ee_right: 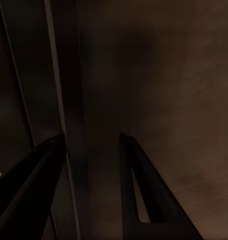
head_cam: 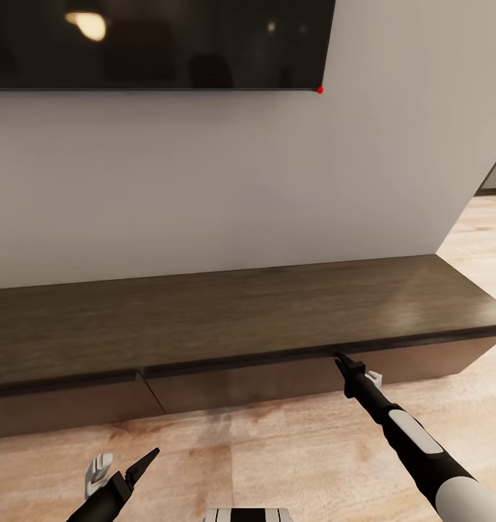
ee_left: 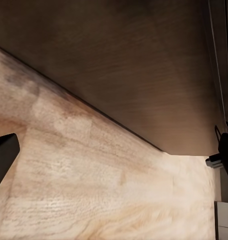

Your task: Place each of the two pumpkins and all three candles from the living room inside a cabinet in the living room (use any cabinet), then make sure every cabinet is closed, and position the cauldron so it is next to a table in the living room.

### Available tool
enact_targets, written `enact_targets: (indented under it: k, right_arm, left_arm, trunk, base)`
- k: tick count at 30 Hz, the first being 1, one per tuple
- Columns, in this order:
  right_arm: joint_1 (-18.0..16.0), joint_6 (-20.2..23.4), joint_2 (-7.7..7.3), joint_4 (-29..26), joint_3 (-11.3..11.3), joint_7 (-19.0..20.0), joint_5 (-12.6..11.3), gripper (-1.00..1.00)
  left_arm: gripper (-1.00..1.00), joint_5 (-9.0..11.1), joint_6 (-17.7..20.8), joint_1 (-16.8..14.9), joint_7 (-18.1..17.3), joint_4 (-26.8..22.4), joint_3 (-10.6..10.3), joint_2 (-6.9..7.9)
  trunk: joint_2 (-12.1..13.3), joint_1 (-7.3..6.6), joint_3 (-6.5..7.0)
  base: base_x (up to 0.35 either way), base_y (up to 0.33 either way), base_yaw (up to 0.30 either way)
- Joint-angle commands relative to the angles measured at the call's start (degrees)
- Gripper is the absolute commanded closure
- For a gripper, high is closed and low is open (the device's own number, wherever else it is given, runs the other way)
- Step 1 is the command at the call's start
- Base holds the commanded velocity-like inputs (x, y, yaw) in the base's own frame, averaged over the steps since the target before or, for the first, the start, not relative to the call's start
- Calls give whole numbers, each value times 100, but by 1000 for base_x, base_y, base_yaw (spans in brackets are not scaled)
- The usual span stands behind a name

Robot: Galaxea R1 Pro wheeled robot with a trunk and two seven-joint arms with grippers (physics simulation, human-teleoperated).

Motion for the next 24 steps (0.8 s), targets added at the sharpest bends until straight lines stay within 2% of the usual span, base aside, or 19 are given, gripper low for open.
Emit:
enact_targets:
  k: [1, 12, 16, 24]
  right_arm:
    - [-2, -6, -8, 10, 23, 6, -36, 100]
    - [-1, 11, -8, -22, 32, 44, -35, 100]
    - [0, 20, -8, -33, 32, 55, 113, 100]
    - [-1, 21, -8, -132, 55, 72, 156, 100]
  left_arm:
    - [-100, 61, 45, 1, -1, -5, -2, 3]
    - [-100, 61, 53, 1, -1, -5, -2, -5]
    - [-100, 61, 53, 1, -1, -5, -2, -13]
    - [-100, 61, 53, 1, -1, -5, -3, -14]
  trunk:
    - [-1, 0, -4]
    - [-1, 0, -4]
    - [-1, 0, -4]
    - [-1, 0, -4]
  base:
    - [0, 0, 0]
    - [0, 0, 0]
    - [0, 0, 0]
    - [0, 0, 0]
